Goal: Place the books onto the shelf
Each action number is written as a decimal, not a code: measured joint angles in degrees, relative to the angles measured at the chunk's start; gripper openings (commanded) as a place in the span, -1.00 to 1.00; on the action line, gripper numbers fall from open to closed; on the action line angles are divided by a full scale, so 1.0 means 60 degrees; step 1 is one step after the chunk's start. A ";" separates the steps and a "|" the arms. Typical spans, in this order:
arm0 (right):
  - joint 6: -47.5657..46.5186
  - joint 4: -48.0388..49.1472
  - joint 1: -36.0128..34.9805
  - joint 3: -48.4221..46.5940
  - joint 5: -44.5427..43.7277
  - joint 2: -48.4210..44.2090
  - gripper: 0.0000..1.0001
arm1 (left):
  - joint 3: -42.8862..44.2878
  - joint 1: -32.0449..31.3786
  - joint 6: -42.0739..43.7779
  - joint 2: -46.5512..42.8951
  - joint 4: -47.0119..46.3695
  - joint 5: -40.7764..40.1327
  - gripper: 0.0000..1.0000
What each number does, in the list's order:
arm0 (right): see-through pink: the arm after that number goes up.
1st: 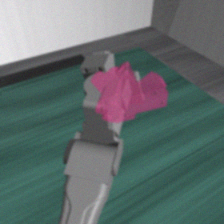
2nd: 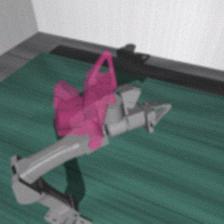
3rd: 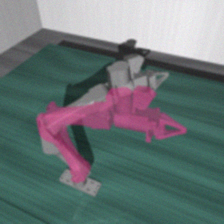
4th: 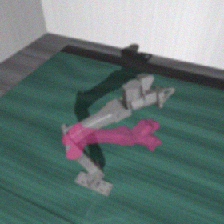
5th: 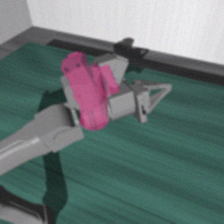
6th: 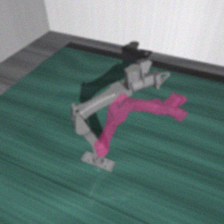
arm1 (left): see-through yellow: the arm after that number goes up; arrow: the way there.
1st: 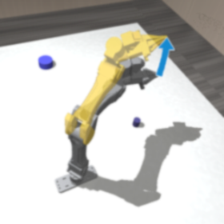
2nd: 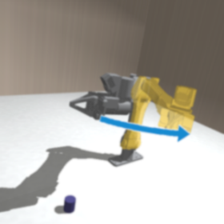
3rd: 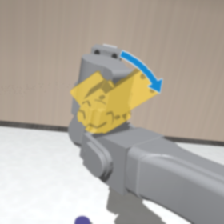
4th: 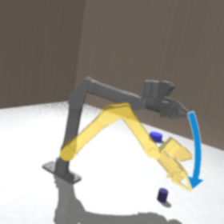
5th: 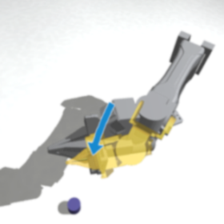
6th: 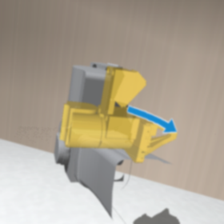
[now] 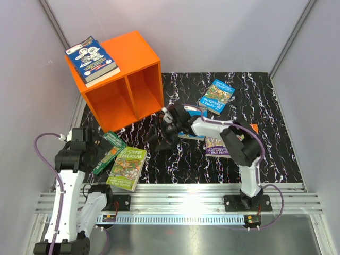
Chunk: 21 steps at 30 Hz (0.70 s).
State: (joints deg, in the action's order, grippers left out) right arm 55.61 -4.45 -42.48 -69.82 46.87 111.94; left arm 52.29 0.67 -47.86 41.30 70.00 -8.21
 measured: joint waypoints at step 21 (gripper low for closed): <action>0.1231 0.2856 -0.0743 -0.6309 -0.1060 0.5588 0.99 | -0.0783 0.0503 -0.0346 -0.0758 -0.0958 0.0044 0.97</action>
State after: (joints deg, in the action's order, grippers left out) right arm 63.00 12.69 -46.94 -107.68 40.51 145.47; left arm 47.59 3.68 -49.93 36.75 64.25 -7.94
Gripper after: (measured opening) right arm 0.993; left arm 0.987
